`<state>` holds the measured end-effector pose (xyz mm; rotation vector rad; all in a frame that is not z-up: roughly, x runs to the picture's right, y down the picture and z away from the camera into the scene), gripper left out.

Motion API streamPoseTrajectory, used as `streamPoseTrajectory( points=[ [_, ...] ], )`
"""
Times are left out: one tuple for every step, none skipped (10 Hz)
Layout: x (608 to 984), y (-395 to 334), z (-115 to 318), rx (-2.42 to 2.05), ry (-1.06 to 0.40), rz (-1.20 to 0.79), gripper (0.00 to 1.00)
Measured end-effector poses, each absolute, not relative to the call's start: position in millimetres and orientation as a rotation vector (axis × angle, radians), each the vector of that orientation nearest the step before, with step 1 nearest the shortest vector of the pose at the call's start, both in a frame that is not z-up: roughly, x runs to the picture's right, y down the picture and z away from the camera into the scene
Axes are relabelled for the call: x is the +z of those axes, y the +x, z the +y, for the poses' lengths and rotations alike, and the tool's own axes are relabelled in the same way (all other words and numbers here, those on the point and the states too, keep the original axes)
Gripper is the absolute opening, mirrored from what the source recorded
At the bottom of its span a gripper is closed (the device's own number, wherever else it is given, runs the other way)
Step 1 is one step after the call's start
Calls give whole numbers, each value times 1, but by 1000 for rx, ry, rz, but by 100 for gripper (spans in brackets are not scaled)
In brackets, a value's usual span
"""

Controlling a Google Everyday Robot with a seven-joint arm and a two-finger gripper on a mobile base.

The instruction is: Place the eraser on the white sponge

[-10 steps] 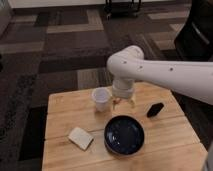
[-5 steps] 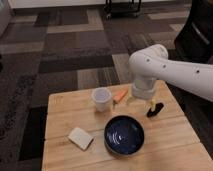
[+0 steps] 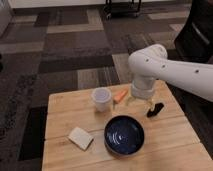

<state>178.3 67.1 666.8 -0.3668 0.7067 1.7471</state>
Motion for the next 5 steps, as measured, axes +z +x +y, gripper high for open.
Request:
streamPoseTrajectory(
  points=[
    [669, 194, 64, 1761, -323, 710, 65],
    [670, 205, 62, 1784, -305, 712, 65],
    [671, 218, 62, 1806, -302, 709, 65],
    [671, 229, 62, 1804, -306, 708, 65],
    [672, 237, 62, 1787, -319, 707, 65]
  ],
)
